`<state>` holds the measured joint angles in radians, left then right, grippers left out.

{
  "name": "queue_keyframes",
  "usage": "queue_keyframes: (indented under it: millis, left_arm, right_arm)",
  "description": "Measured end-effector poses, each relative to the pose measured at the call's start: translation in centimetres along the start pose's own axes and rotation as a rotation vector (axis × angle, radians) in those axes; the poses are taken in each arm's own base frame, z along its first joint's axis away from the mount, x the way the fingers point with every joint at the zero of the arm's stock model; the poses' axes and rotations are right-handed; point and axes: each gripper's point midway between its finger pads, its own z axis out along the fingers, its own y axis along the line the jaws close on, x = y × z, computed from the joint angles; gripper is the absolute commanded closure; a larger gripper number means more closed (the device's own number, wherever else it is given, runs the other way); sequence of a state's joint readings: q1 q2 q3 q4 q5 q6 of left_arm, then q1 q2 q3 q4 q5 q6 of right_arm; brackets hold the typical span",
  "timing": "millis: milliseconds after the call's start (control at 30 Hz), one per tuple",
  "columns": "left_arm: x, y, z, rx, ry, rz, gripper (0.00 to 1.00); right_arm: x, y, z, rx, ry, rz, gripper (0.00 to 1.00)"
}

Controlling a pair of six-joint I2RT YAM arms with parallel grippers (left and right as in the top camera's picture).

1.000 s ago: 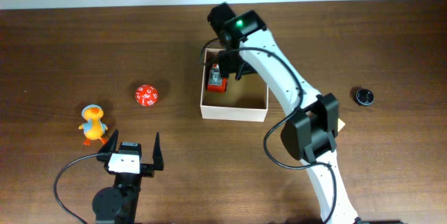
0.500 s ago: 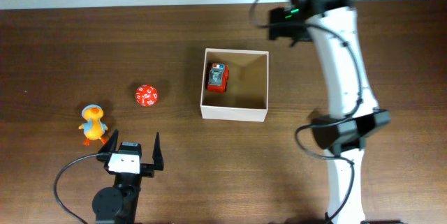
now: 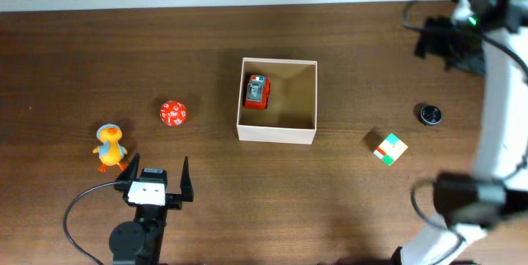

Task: Pack container
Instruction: 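Move the right gripper right and down over the Rubik's cube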

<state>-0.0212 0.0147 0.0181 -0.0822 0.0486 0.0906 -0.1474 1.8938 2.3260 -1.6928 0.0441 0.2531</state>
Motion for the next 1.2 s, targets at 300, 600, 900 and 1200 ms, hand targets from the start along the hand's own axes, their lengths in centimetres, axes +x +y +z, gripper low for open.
queue_keyframes:
  millis: [300,600,900,1200]
  left_arm:
    - [0.0,0.0,0.0,0.000,0.000,0.000,0.01]
    - [0.0,0.0,0.0,0.000,-0.001,0.000,0.01]
    - [0.0,0.0,0.0,0.000,-0.001,0.000,0.01]
    - [0.0,0.0,0.0,0.000,0.000,0.000,0.01]
  right_arm:
    - [7.5,-3.0,3.9,0.068,0.190,0.063,0.19]
    - [13.2,-3.2,14.3,0.085,0.350,0.136,0.19]
    - [15.0,-3.1,19.4,0.077,0.316,0.300,0.18]
    - [13.7,-2.6,20.7,0.051,0.242,0.388,0.16]
